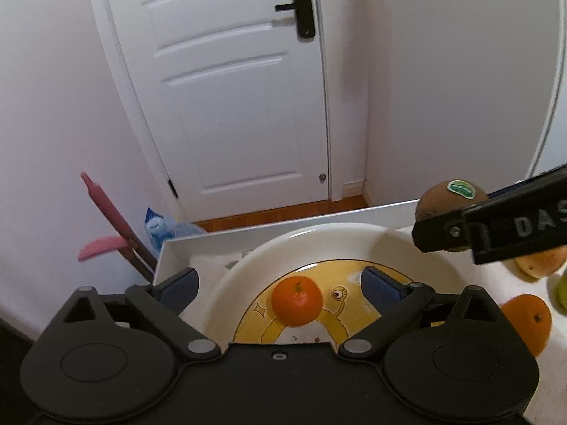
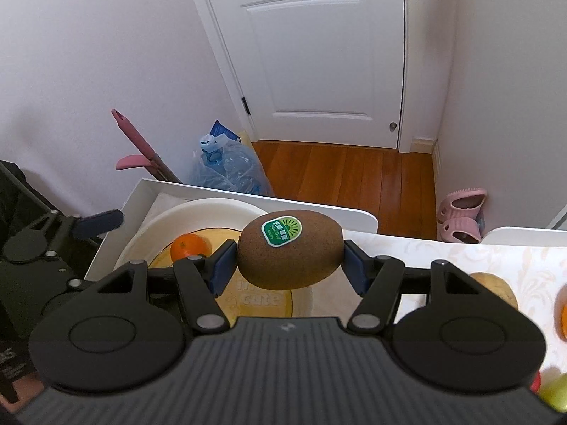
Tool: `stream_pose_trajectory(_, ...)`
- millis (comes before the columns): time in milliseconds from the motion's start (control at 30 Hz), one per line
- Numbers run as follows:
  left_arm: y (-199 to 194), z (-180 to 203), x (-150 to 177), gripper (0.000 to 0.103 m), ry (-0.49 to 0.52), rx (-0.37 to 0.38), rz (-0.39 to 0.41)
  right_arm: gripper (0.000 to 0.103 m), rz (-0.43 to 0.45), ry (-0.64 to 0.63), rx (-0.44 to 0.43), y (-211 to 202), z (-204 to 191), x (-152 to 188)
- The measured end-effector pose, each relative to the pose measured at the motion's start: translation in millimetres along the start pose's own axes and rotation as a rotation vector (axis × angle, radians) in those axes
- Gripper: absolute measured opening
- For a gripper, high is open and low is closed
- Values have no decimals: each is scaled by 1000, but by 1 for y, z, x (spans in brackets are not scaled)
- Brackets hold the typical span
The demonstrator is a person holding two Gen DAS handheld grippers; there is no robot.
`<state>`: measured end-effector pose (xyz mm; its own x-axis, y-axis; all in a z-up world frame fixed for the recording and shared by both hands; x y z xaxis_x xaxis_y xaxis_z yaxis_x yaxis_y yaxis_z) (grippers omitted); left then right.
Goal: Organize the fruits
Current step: 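Open the left tool over the plate while the right tool lowers the kiwi beside it and opens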
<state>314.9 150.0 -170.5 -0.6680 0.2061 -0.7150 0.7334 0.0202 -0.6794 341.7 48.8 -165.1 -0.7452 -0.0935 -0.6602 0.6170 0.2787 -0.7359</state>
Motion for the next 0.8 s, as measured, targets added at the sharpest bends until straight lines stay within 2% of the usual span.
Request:
stream_pose_trajectory(233, -13, -15, 8, 101, -16, -14, -48, 79, -2, -44, -15, -3, -8, -1)
stream_pose_trajectory(500, -31, -31, 27, 102, -48, -61, -76, 79, -23, -112, -11, 13, -24, 5)
stream_pose_trajectory(700, -35, -37, 43, 102, -75, -41, -87, 79, -12, -213, 15, 33, -39, 16)
stream_pose_trajectory(800, -34, -39, 49, 102, -90, -36, -97, 79, -5, -224, 4, 40, -43, 18)
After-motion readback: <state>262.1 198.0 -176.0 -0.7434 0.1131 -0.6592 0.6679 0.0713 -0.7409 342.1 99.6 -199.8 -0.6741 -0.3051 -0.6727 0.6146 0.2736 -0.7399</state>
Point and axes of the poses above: each gripper's, at about its wrist camera, not at the fingertips, and y roughly the way its jaws point, z to its right, x to its underside, the point moved 10 cm from there along y, roughly the way its jaws point, and after that the axes turned 1 degree about -x, right-handed, at the moved point
